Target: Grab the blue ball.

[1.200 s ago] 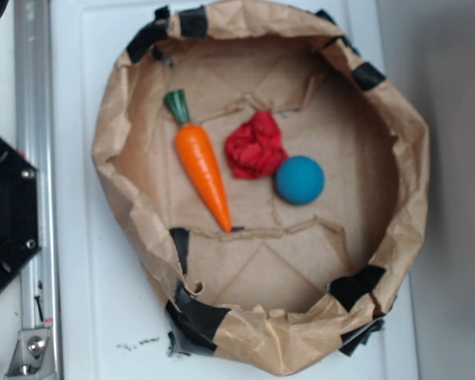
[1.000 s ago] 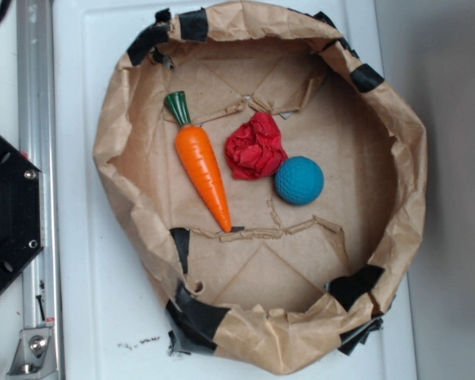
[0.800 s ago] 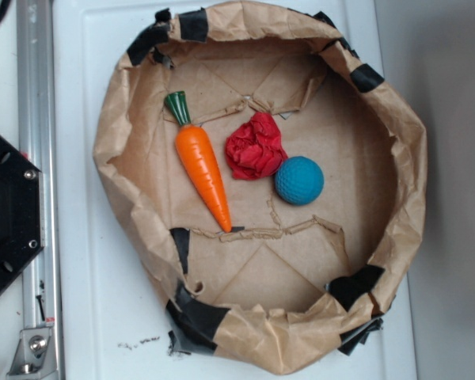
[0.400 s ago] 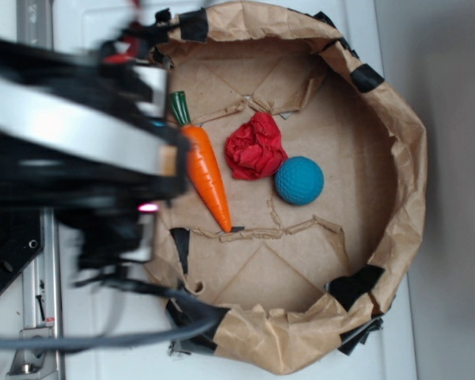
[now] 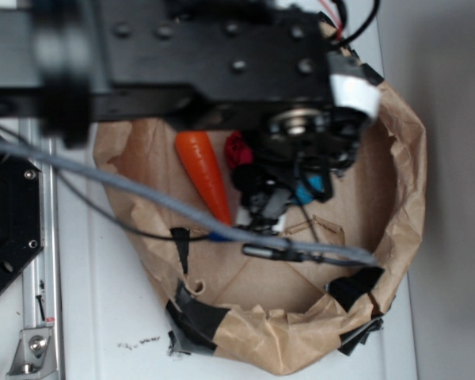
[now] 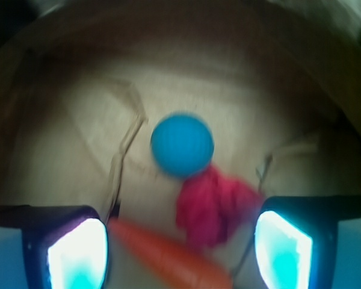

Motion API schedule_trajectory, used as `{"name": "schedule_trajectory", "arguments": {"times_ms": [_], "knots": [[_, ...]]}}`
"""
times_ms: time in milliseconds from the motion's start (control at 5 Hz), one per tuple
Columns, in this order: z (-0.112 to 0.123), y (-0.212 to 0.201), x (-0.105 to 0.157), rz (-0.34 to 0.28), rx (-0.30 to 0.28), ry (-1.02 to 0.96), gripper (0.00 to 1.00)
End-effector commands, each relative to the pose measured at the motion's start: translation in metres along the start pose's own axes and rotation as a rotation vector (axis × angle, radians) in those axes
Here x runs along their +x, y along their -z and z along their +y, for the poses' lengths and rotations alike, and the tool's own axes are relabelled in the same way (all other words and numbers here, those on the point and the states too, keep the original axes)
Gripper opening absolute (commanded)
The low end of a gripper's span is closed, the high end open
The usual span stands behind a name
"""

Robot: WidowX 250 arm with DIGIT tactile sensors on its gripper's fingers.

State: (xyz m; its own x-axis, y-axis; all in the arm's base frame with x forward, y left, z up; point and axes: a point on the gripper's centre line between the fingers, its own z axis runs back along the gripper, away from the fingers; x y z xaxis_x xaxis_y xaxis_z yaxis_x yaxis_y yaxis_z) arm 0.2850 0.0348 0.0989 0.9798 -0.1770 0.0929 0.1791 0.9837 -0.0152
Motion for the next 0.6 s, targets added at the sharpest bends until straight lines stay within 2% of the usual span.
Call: {"name": "schedule_trajectory", "arguments": {"times_ms": [0,200,400], "knots": [[-0.008,0.043,0.006,0.002,-0.025,0.121,1.00],[-0.009,0.071,0.004,-0.063,0.023,0.153,1.00],[0.003,0.078,0.012,-0.136,0.073,0.125,0.00]]}}
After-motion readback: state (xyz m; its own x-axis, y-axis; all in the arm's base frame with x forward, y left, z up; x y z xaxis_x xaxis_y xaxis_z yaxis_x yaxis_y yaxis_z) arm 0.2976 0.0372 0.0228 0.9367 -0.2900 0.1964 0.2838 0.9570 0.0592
